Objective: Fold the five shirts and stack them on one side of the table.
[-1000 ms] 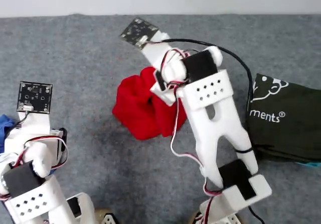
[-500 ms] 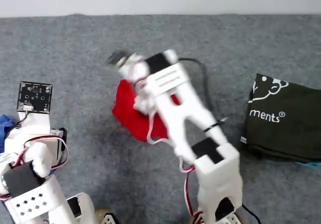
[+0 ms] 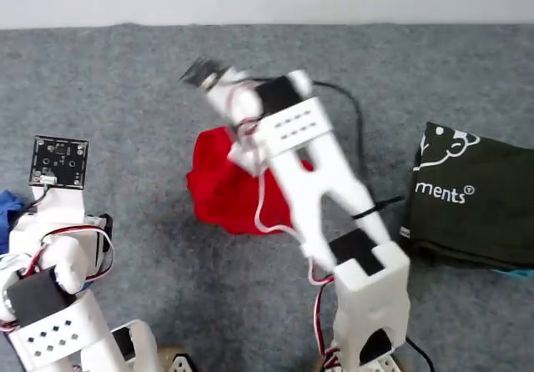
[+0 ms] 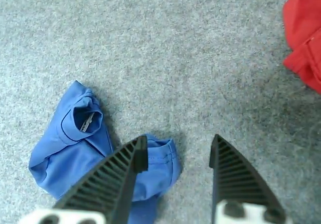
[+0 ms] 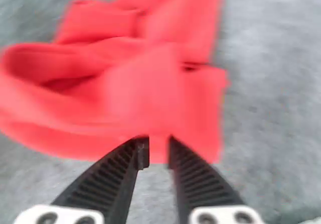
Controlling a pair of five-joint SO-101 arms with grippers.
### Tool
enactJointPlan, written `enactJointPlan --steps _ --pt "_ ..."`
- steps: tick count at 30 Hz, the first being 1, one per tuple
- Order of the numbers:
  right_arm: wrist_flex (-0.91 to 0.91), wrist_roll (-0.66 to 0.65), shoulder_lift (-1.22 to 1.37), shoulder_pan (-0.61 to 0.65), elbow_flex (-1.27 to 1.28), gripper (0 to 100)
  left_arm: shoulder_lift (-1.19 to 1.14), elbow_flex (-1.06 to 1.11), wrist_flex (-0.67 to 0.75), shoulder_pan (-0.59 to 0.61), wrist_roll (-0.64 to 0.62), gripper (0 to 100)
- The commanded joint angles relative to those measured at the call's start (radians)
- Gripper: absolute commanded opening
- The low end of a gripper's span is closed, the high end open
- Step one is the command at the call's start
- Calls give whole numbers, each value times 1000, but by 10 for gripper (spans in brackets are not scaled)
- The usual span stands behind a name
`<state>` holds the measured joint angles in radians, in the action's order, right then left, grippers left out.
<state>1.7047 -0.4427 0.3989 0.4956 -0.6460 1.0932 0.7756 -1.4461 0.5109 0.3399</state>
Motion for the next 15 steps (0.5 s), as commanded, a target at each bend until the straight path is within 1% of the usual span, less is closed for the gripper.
enactJointPlan --steps 1,3,4,11,15 --pt "-56 54 38 -61 -86 228 14 -4 -15 9 -8 209" --pt "-85 115 90 -65 -109 236 14 -4 -15 9 -8 209" --pt "-88 126 117 -64 -120 231 14 -4 -15 9 -8 209" --pt "-87 132 266 -10 -183 220 14 -4 -20 9 -8 209" --pt "-88 132 308 39 -250 220 14 -2 -21 9 -8 209"
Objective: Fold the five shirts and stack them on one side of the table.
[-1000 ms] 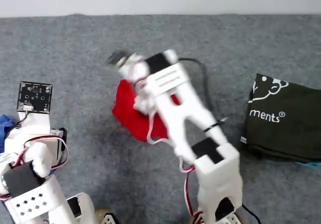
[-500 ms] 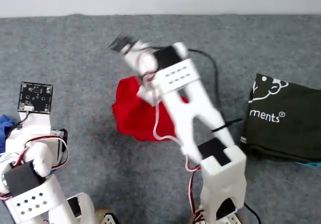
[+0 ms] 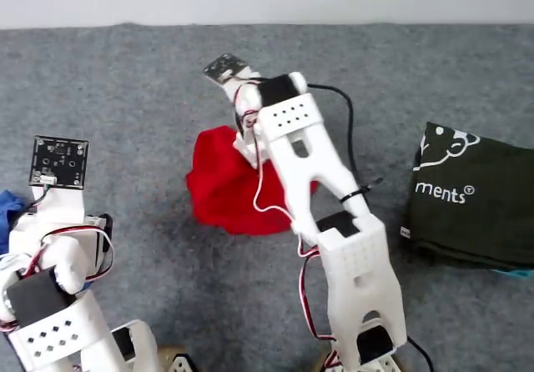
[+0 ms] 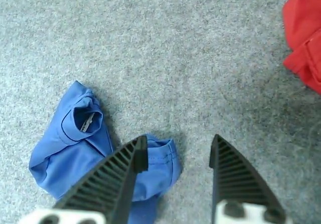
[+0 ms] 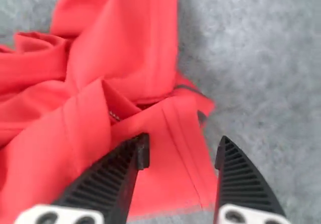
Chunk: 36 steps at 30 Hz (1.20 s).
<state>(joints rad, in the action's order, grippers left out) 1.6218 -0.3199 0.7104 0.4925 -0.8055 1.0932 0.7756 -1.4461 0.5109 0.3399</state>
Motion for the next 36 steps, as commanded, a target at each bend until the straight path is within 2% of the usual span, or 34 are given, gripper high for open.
enactJointPlan --steps 1,6,10,16,20,32,34,36 --pt "-2 9 -2 61 -126 220 14 -2 -21 9 -8 209" --pt "-2 9 -12 136 -324 220 14 -2 -21 9 -8 209" --pt "18 6 -2 122 -410 220 14 -2 -21 9 -8 209" --pt "99 9 -1 36 -333 220 14 -2 -21 9 -48 209" --pt "90 9 1 1 -249 220 14 -1 -23 8 -48 209" --pt "27 11 143 27 -210 218 14 45 -23 9 -48 209" --pt "27 2 163 39 -210 195 14 45 -21 9 -48 209" --pt "28 0 173 41 -210 117 14 45 -20 9 -48 209"
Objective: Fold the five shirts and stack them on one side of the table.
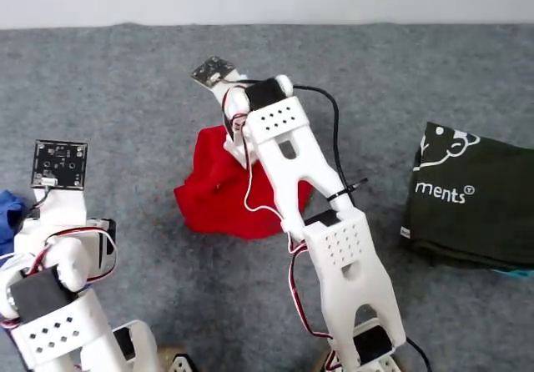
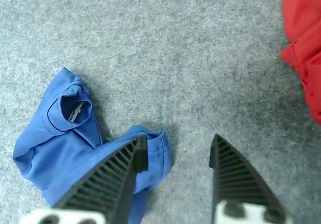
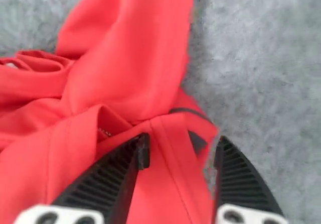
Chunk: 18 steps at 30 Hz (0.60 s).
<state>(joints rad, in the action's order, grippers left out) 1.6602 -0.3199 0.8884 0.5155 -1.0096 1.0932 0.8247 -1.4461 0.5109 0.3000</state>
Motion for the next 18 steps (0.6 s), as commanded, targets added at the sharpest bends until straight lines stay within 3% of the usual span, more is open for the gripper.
enactJointPlan --steps 1,3,11,18 --pt "-10 -2 -5 16 -8 69 14 -4 -20 9 -8 209" --pt "7 -44 -19 10 -21 3 14 -4 -20 9 -6 209" --pt "137 -133 -136 -96 -137 11 12 -4 -14 5 -3 209" --pt "137 -163 -374 -133 48 11 9 -4 -14 5 -3 209"
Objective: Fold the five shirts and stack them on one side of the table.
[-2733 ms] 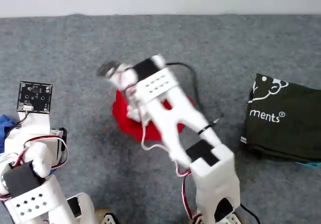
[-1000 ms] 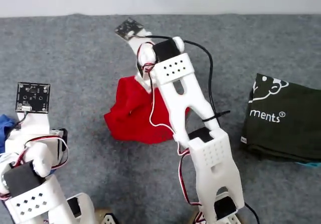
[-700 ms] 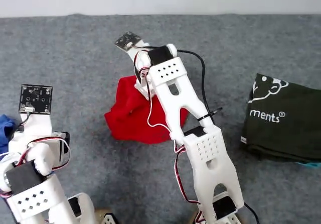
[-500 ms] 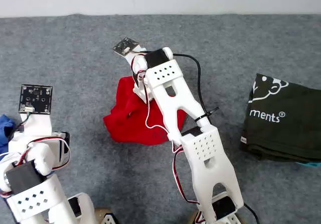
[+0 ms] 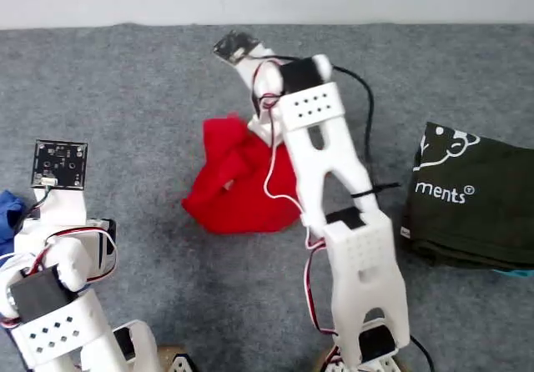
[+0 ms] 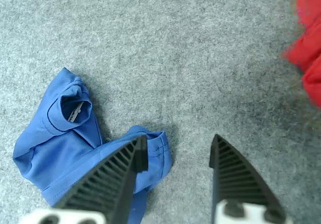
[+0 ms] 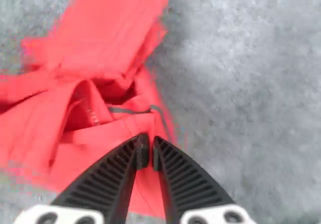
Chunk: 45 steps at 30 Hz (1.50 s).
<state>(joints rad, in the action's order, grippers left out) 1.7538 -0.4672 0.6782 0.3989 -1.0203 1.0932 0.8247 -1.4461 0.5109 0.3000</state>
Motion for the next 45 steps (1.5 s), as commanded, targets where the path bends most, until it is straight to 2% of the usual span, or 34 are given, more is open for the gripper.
enactJointPlan --steps 1,9,16,19,23,28,35,40,45 --pt "44 -15 -209 -15 97 11 9 -4 -14 5 -3 209" --pt "42 -15 -530 -8 327 11 6 -4 8 3 -3 209" --pt "39 -14 -591 76 336 11 11 -4 8 3 -3 209" --pt "38 -8 -526 87 341 21 12 -4 5 5 -3 209" --pt "13 35 -346 81 336 115 12 -2 5 5 -3 209" --pt "-139 133 -162 81 336 188 12 48 6 6 -3 209" --pt "-285 133 -16 81 336 215 14 64 -15 9 -2 209" --pt "-278 129 62 79 336 194 14 65 -15 9 -2 209" --pt "-260 101 70 53 315 4 14 70 -9 8 -2 209"
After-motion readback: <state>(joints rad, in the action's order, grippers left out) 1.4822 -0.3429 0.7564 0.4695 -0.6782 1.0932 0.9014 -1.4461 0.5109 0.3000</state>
